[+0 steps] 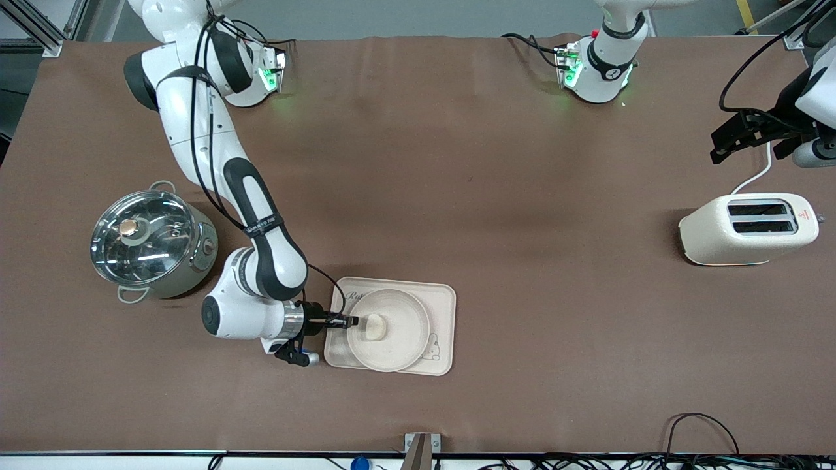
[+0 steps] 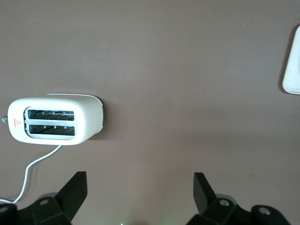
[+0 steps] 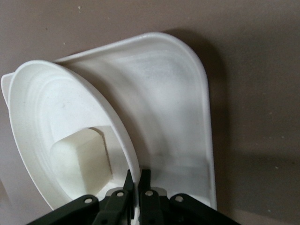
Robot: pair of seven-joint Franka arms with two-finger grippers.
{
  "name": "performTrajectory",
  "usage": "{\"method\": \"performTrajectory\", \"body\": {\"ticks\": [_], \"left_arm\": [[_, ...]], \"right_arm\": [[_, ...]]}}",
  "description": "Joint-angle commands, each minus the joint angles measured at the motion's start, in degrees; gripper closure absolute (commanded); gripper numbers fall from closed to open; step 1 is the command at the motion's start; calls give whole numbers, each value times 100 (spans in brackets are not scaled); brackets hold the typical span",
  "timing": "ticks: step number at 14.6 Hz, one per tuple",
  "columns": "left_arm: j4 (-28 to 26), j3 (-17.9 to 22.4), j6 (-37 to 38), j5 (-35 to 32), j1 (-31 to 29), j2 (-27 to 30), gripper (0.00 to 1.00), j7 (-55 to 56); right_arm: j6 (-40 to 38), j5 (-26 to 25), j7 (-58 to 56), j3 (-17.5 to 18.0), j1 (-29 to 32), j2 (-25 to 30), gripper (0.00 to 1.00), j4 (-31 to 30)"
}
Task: Place bun in plate and plate on tray
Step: 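Lower the plate onto the tray and open the right gripper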
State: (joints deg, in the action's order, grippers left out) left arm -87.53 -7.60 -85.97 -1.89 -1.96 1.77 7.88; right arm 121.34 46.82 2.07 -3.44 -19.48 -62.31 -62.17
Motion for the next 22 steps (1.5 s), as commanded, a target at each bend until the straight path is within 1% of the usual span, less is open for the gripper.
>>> {"method": "performTrajectory", "body": {"ticks": [1,2,4,8,9,11,13,14,16,18,20,21,22], "left_arm": [[-28,4,-61,49,-32,-10,0,-85],[-10,-4,-61,49,-33,-19,0,-94],[60,-4,-69,40,-15,-36,0,-85],[60,-13,-61,40,11,-71,0,-77],[60,-13,-52,40,3,-63,0,-68],[69,-13,-34,49,-15,-10,0,-15],[104,-5,-34,49,-32,-10,0,-24],[104,4,-34,49,-33,-10,0,-24],[104,-4,-34,49,-24,-19,0,-15],[104,-4,-34,49,-15,-27,0,-15],[113,-22,-34,75,11,-27,0,-32],[104,-22,-34,136,20,-27,0,-15],[104,-31,-17,154,20,-27,0,-15]], "right_arm": [[-102,-225,198,54,49,-105,51,197],[-137,-234,198,54,49,-97,42,180],[-347,-243,206,54,67,-71,32,197],[-909,-278,444,45,111,228,25,188],[-1006,-356,444,45,120,333,22,188],[-1103,-620,470,19,155,544,11,171],[-1515,-997,662,-130,111,702,2,162],[-1656,-1251,724,-157,93,912,0,162],[-1858,-1822,856,-183,93,1246,0,153],[-2227,-2472,979,-210,84,1642,0,162],[-2491,-3332,1041,-175,84,2125,0,153],[-2675,-3676,1059,-183,67,2353,0,144],[-2825,-3880,1068,-183,76,2564,0,144]]}}
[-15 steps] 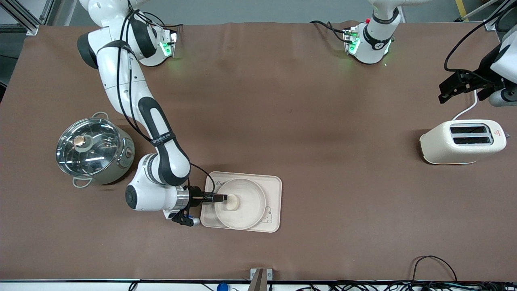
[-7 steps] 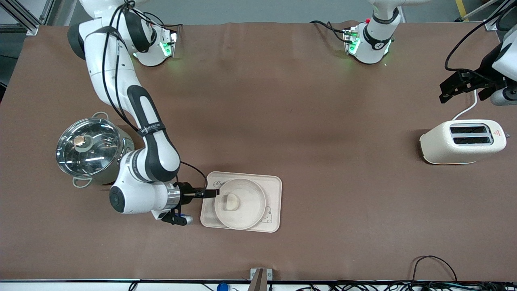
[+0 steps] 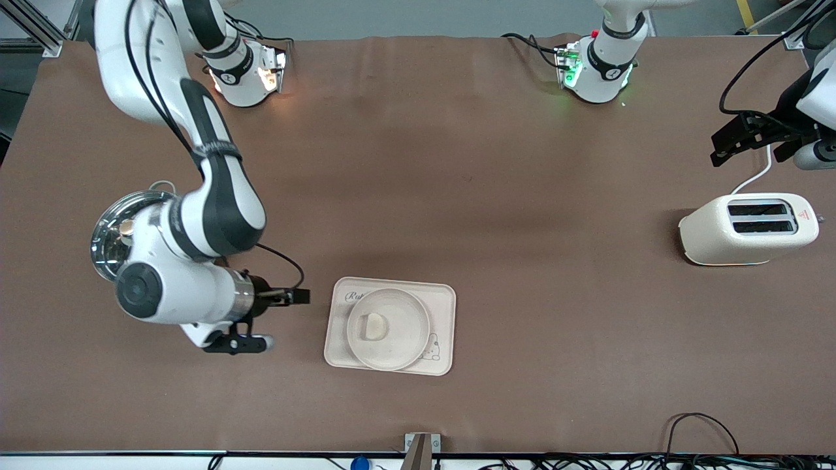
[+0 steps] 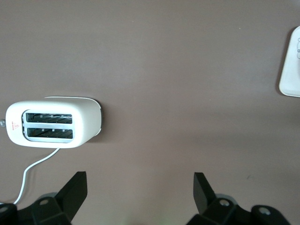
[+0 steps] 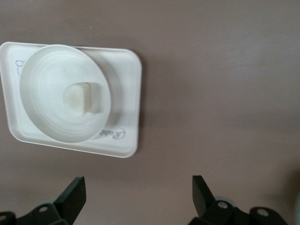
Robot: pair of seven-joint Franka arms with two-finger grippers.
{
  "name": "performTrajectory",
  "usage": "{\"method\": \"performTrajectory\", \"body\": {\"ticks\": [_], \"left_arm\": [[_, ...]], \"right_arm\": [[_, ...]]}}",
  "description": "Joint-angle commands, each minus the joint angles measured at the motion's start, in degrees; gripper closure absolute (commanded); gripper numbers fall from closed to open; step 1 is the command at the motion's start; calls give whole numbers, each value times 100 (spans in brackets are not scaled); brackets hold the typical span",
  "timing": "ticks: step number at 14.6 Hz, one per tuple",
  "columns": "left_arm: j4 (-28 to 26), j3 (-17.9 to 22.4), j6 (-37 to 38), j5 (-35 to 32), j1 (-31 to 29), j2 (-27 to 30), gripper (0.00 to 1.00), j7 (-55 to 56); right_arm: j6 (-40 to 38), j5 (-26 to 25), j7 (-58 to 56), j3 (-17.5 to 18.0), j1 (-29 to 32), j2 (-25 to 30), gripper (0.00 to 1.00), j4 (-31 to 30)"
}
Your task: Place bun in plate and plate on tray
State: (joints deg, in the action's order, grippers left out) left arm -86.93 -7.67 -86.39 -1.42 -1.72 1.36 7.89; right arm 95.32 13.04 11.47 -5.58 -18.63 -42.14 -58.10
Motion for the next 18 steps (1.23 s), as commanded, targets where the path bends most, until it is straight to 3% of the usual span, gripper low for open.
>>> {"method": "performTrajectory", "body": {"ticks": [1,4,6,11,15,18], "left_arm": [[44,-15,25,106,-4,13,0,-50],[53,-32,25,106,14,5,0,-77],[53,-102,25,98,5,4,0,-59],[80,-120,25,98,5,22,0,-86],[88,-173,25,98,5,22,0,-42],[194,-191,34,106,5,22,0,-50]], "right_arm": [[-312,-739,110,22,8,801,0,-272],[-576,-1268,66,22,183,1461,0,-263],[-620,-1251,39,22,455,1786,0,-263],[-1858,-1251,39,22,851,2744,0,-333],[-1886,-1436,13,101,1308,3570,0,-955],[-1405,-1427,-574,224,1791,4150,0,-1964]]}}
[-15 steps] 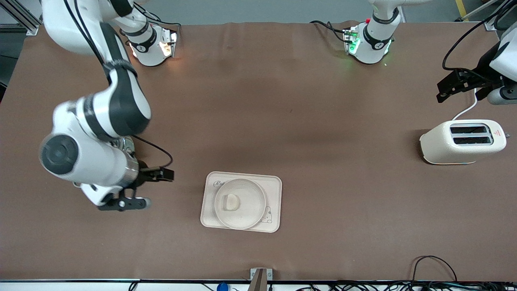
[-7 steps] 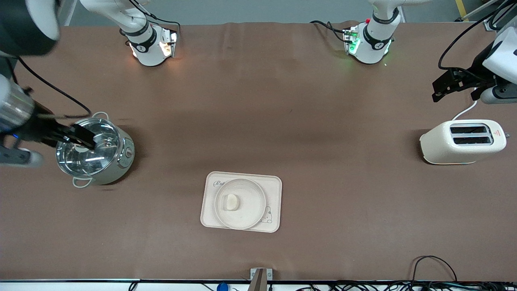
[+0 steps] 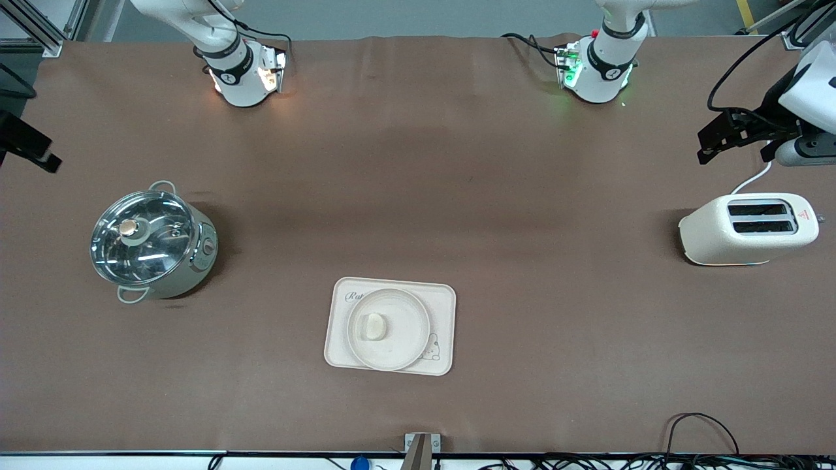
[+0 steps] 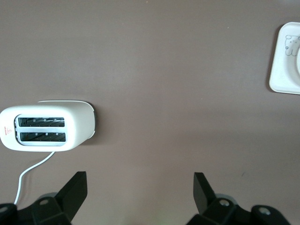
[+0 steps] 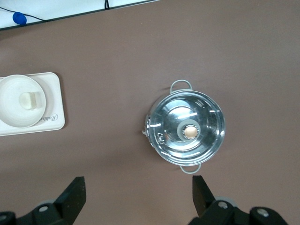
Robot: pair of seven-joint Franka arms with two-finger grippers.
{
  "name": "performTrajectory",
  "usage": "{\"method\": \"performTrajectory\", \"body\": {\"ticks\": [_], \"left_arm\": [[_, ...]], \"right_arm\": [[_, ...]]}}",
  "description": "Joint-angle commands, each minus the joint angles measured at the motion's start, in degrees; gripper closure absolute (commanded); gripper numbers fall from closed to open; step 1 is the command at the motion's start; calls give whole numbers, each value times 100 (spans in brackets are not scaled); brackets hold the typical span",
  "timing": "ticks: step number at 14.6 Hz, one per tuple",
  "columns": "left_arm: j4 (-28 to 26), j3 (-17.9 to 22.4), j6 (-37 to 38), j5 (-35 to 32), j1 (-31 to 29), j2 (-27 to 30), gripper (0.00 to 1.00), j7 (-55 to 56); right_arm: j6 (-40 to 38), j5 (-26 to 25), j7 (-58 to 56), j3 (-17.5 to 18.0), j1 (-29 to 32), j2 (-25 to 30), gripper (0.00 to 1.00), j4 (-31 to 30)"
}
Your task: Place bun in plate and plate on tray
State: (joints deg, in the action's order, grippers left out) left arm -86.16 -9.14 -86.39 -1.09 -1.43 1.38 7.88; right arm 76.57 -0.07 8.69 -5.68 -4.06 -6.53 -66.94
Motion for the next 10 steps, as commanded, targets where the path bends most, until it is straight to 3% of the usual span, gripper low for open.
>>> {"method": "performTrajectory", "body": {"ticks": [1,3,4,10], "left_arm": [[117,-53,34,74,-15,12,0,-50],[134,-105,34,65,-23,29,0,-32],[134,-114,34,65,-32,29,0,-41],[134,-123,69,74,-15,11,0,-59]], "right_arm": [[699,-116,-315,242,379,783,0,-1511],[1549,-99,-316,243,336,1353,0,-2687],[1710,-99,-316,225,275,1513,0,-2954],[1378,-151,-333,-117,81,1620,0,-2667]]}}
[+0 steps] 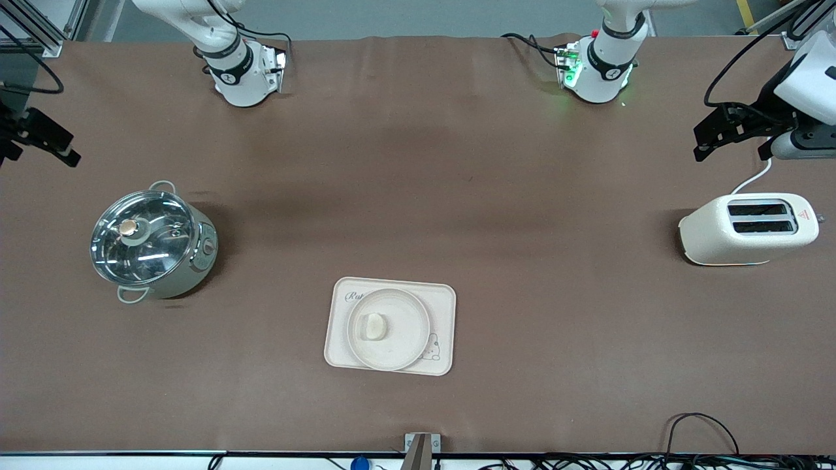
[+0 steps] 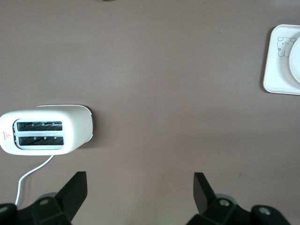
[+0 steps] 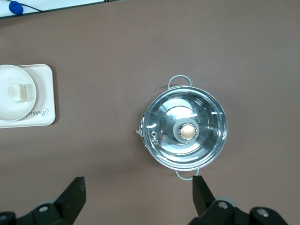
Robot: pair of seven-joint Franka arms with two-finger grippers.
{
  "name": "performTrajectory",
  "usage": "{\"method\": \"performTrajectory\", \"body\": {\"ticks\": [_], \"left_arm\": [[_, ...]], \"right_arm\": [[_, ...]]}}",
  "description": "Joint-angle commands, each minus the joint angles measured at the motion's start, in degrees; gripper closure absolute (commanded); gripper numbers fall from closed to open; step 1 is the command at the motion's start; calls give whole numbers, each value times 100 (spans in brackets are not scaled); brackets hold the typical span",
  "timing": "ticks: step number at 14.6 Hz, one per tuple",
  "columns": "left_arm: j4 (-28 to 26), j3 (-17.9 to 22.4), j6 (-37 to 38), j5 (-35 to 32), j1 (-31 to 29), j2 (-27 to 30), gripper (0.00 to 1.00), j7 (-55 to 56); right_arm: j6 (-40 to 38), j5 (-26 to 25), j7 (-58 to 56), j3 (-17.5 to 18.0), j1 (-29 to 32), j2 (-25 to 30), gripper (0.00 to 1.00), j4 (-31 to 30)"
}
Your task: Place bun in plate and plate on tray
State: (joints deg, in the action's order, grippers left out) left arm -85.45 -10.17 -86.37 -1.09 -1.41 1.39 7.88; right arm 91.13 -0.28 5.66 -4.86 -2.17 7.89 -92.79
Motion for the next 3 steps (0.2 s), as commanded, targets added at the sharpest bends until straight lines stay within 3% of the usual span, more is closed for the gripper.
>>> {"method": "performTrajectory", "body": {"ticks": [1,3], "left_arm": [[64,-11,154,74,-26,11,0,-59],[151,-20,295,82,-26,11,0,-59]], "right_arm": [[-138,-130,-152,-295,-109,169,0,-29],[-157,-130,-565,-313,-38,151,0,95]]}}
